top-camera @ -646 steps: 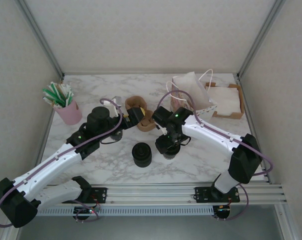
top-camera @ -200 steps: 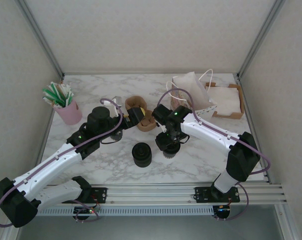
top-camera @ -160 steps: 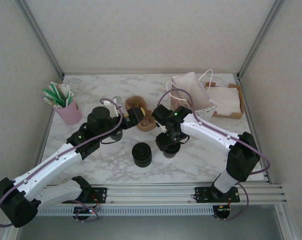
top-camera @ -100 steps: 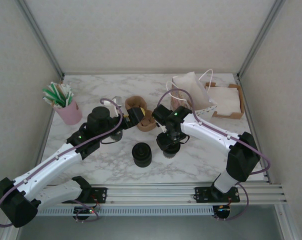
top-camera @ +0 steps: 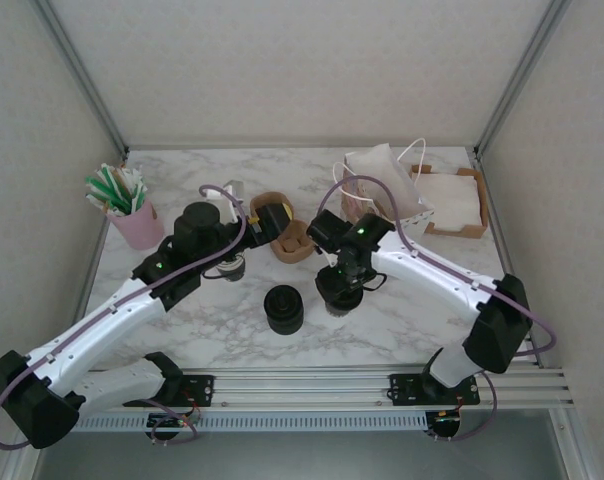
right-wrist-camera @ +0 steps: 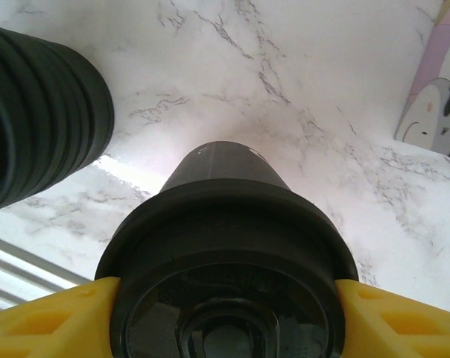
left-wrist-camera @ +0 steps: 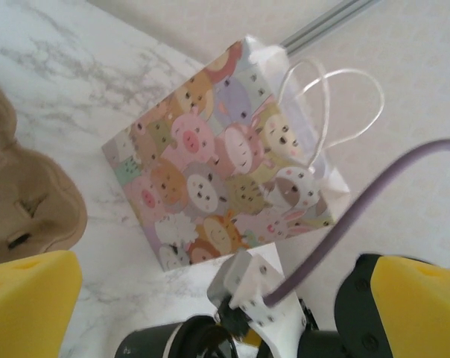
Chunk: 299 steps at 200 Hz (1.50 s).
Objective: Pack the takeout coffee
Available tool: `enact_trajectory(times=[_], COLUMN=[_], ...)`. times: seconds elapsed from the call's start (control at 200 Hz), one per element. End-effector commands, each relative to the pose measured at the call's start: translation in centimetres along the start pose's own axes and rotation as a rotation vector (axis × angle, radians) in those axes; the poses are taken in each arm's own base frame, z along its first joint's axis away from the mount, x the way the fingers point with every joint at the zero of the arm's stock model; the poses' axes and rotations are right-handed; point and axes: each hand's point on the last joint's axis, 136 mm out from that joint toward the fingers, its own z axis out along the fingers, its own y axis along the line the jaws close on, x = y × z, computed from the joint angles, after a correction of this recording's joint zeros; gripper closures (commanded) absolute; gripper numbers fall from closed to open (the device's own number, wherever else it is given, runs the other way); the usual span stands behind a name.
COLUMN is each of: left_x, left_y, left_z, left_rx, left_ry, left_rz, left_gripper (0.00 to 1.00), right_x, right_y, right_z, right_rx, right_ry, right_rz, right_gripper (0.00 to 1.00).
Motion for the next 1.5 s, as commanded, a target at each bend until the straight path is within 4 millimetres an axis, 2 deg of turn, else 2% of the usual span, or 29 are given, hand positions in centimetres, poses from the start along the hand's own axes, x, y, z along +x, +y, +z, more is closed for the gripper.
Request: enact_trajectory(times=[0.0,0.135,0.396,0.596,0.826,0.996,1.217,1.382,1.492], left_x=[-2.1,-3.2,-4.1,-4.2,-3.4,-1.6,0.8,1.9,2.1], left_y=[-1.3,-2.7,-6.0,-6.4,-7.2,-8.0,-8.6,-9.1,-9.8], left_z=[-0.1,0.9,3.6,5.9,8.7,10.7,13.0,13.4,13.0], left_rx=[-0.006,0.016,0.116,0.133,0.191,0.219,0.229,0.236,0.248], left_ry=[-0.047,-0.043,0.014,0.045,0.114,0.172,0.236,0.262,0.265], left_rz=[0.048,0.056,0.049,0.038,-0.002,-0.011,-0.019,-0.023,-0.021], left_gripper=[0.0,0.0,0.07,0.14,0.22,0.3,0.49,0.7,0.83], right_x=[0.4,0.7,1.1,1.6,2.4,2.7,2.4,1.4,0.6], right_y=[-0.1,-0.4,-2.0,-3.6,-6.0,-7.4,-8.9,-9.5,-9.9], right_z=[-3.6,-6.6,-12.4,-17.0,-21.9,-24.7,-27.6,-28.9,-28.9], right_rx=[-0.014,-0.029,-0.019,0.002,0.058,0.09,0.138,0.161,0.185], right_ry=[-0.067,-0.135,-0.272,-0.383,-0.509,-0.589,-0.685,-0.722,-0.716], right_rz=[0.028,0.054,0.1,0.141,0.191,0.224,0.263,0.273,0.281], right_gripper=[0.34,0.35,0.35,0.35,0.35,0.35,0.35,0.34,0.34])
